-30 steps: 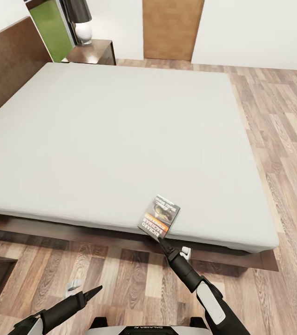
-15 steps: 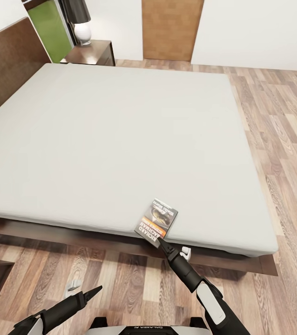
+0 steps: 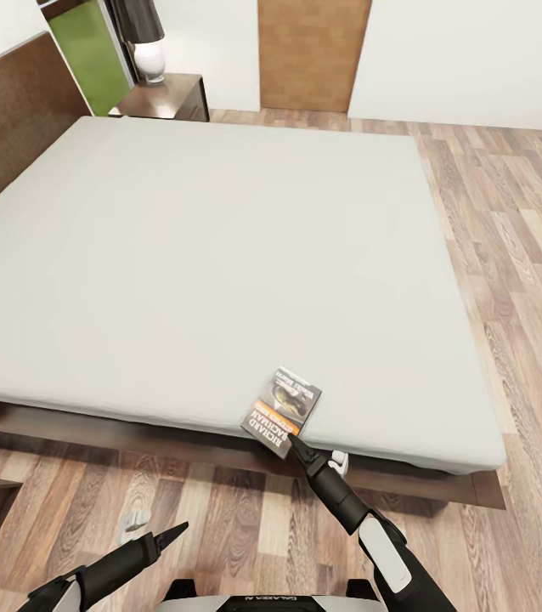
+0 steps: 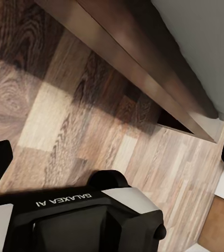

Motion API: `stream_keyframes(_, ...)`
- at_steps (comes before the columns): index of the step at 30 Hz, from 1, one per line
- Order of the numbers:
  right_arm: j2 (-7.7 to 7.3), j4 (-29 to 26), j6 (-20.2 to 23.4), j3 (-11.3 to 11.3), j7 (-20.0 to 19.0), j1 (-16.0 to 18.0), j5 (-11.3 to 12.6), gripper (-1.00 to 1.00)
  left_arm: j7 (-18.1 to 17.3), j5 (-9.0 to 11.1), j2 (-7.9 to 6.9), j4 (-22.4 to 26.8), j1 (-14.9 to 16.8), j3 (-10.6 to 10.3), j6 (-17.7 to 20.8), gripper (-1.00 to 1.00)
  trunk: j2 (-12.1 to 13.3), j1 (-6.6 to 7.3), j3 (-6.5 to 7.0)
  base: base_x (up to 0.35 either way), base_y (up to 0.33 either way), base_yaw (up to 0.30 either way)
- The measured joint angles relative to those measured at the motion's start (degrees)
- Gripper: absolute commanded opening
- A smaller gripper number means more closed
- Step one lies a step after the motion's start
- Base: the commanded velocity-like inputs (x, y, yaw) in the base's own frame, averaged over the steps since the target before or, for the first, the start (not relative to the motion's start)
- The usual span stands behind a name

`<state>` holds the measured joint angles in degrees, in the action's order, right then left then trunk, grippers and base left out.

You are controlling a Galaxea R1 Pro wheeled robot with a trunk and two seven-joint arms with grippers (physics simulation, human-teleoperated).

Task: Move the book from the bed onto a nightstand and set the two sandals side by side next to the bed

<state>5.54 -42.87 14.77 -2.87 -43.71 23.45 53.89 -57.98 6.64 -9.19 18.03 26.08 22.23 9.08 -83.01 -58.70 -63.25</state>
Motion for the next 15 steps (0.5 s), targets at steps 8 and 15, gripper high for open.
stream_keyframes(8, 0.0, 0.02, 0.0, 0.0, -0.01, 0.0, -0.04, 1.0, -0.08, 0.0, 0.05, 0.0, 0.0, 0.01, 0.0, 1.0, 0.0, 0.0, 0.0, 0.001, -0.001, 0.0)
stream_keyframes(15, 0.0, 0.05, 0.0, 0.0, 0.0, 0.0, -0.05, 1.0, -0.01, 0.0, 0.05, 0.0, 0.0, -0.03, 0.06, 1.0, -2.39, -1.31, -1.07, 0.0, 0.0, 0.0)
